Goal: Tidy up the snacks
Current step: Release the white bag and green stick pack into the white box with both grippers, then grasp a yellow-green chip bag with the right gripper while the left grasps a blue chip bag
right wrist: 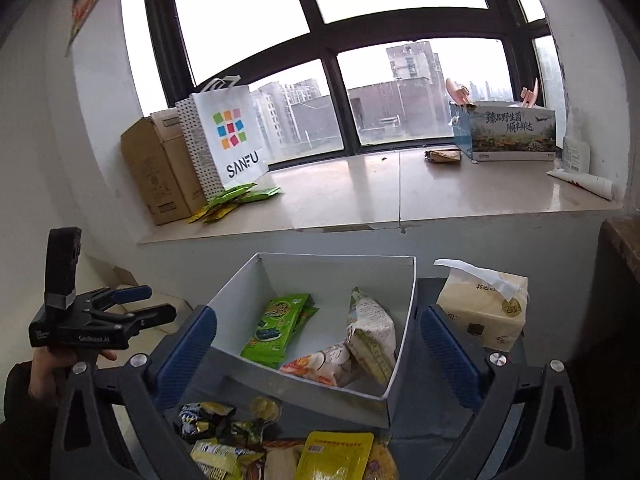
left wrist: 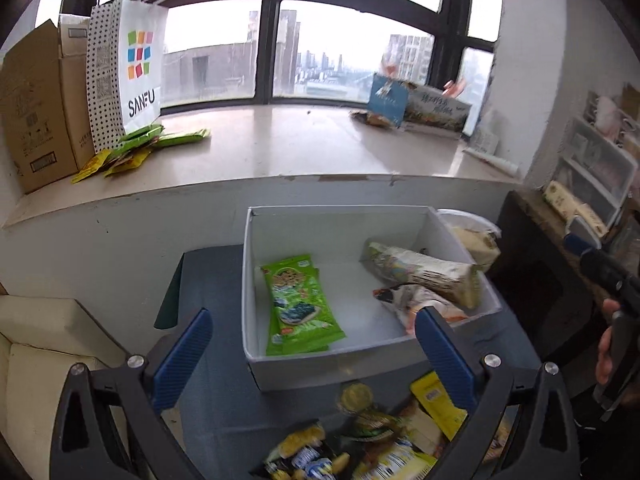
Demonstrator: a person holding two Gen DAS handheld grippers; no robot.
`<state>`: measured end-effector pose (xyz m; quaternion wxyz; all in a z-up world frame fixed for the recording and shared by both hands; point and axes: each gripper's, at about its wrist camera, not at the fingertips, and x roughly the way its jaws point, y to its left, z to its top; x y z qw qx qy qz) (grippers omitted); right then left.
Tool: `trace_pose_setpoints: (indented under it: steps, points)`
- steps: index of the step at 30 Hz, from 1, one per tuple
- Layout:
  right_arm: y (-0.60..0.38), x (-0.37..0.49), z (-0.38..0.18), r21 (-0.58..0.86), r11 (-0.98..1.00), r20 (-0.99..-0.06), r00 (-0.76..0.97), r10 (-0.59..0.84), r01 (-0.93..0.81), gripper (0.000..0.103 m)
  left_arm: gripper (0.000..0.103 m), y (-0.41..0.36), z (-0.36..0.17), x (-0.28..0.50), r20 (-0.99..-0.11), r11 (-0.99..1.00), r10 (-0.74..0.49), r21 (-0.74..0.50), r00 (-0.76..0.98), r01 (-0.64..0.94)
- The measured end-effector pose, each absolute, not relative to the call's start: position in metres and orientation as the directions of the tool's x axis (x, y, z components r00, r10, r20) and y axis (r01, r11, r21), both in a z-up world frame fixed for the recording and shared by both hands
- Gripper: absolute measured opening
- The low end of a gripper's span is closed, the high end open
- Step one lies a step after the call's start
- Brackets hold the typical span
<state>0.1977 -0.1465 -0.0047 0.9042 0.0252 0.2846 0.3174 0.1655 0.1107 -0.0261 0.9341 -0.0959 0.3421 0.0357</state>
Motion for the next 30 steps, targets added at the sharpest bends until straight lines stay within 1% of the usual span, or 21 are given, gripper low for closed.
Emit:
trace_pose_setpoints:
  steps: [2,5,9,11,15,18,21,25,30]
  points:
    - [-0.155,0.177,-0.007,0.216,0.786,-0.491,0.631,0.600,-0.579,0.103,0.103,0.103,-0.024,0.143,-0.620,0.981,-0.003,-0.155,0.785,-0.119]
    - [-0.164,0.150,-0.014,0.194,0.773,-0.485,0.627,0.610,-0.603,0.103,0.103,0.092,-0.027,0.115,-0.615,0.984,-0.009,-0.148,0.789,-0.104]
    - [-0.171,0.124,-0.029,0.204,0.748,-0.494,0.593,0.636,-0.632,0.103,0.103,0.082,-0.039,0.088,-0.636,0.986,-0.001,-0.129,0.772,-0.105]
    - [-0.169,0.114,-0.038,0.200,0.724,-0.515,0.558,0.651,-0.660,0.103,0.103,0.077,-0.048,0.076,-0.653,0.986,-0.011,-0.131,0.757,-0.099]
    - [-0.150,0.097,-0.069,0.161,0.696,-0.598,0.492,0.633,-0.700,0.103,0.103,0.066,-0.061,0.057,-0.664,0.989,-0.007,-0.115,0.748,-0.092]
    - [-0.133,0.090,-0.090,0.166,0.666,-0.648,0.429,0.629,-0.727,0.103,0.103,0.064,-0.067,0.047,-0.674,0.990,-0.010,-0.110,0.739,-0.086]
    - [-0.116,0.087,-0.104,0.192,0.624,-0.672,0.362,0.646,-0.757,0.103,0.103,0.067,-0.071,0.038,-0.679,0.989,0.001,-0.106,0.734,-0.099]
    - [-0.094,0.089,-0.116,0.165,0.592,-0.716,0.317,0.622,-0.789,0.103,0.103,0.075,-0.076,0.033,-0.686,0.986,0.008,-0.115,0.728,-0.119]
    - [-0.067,0.099,-0.131,0.206,0.544,-0.754,0.222,0.618,-0.814,0.103,0.103,0.081,-0.079,0.029,-0.685,0.982,0.011,-0.129,0.728,-0.136]
